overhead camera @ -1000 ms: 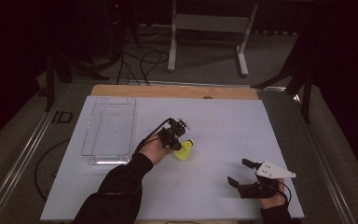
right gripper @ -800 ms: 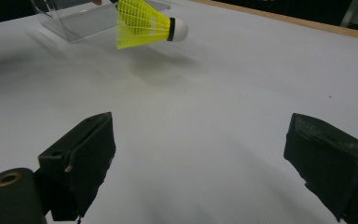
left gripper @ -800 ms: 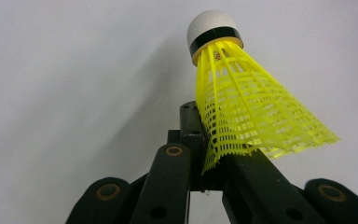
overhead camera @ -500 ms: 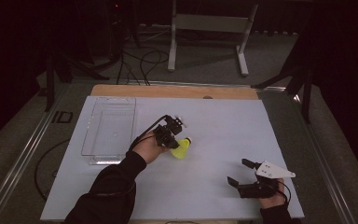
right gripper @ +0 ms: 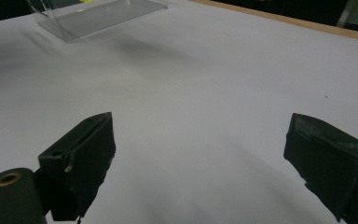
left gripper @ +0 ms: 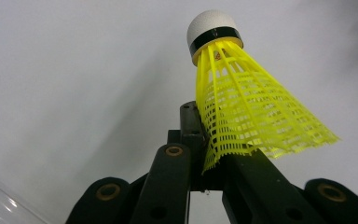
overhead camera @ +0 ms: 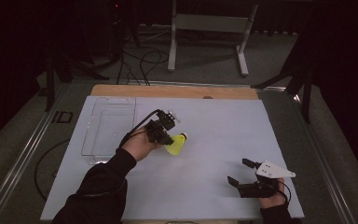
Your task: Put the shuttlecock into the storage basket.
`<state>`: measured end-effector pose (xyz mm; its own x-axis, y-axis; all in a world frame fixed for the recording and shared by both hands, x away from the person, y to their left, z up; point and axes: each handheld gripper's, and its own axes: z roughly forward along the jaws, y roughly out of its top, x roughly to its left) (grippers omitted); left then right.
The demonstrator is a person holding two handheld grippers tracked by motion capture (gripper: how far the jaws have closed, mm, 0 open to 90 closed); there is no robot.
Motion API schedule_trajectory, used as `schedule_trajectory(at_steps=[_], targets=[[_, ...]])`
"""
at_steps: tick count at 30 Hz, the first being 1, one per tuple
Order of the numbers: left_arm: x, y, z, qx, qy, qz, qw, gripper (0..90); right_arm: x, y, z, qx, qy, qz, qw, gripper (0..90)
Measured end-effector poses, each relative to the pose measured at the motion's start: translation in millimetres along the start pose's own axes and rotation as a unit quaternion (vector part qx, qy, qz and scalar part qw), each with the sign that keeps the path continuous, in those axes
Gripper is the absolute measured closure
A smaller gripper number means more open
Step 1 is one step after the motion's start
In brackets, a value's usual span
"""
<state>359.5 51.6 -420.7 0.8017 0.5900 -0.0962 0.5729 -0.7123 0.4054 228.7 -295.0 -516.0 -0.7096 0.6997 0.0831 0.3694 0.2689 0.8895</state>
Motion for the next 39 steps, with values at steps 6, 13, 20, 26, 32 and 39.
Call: schedule_trajectory(at_steps=[6, 13, 20, 26, 32, 39], targets=[[5.6, -5.4, -11.2, -0.009, 0.004, -0.007, 0.9999, 90.0, -0.3, 0.2, 1.4, 0.0, 0.002, -0.004, 1.0, 8.6], [12.5, -10.0, -22.9, -0.013, 0.012, -0.012, 0.9998, 90.0, 1.0, 1.1, 2.9, 0.0, 0.003, -0.007, 1.0, 8.6], [22.4, -16.6, -39.8, -0.028, 0.022, -0.026, 0.999, 90.0, 1.3, 1.3, 3.6, 0.002, 0.004, -0.008, 1.0, 8.7], [31.3, -23.0, -57.5, -0.044, 0.03, -0.038, 0.9979, 90.0, 1.3, 1.2, 4.1, 0.003, 0.004, -0.007, 1.0, 8.7], [38.8, -30.1, -69.3, -0.05, 0.039, -0.05, 0.9967, 90.0, 1.2, 1.2, 4.8, 0.002, 0.004, -0.006, 1.0, 8.7], [47.5, -40.6, -81.2, -0.051, 0.046, -0.058, 0.9959, 90.0, 1.3, 1.5, 4.8, 0.002, 0.002, -0.006, 1.0, 8.6]])
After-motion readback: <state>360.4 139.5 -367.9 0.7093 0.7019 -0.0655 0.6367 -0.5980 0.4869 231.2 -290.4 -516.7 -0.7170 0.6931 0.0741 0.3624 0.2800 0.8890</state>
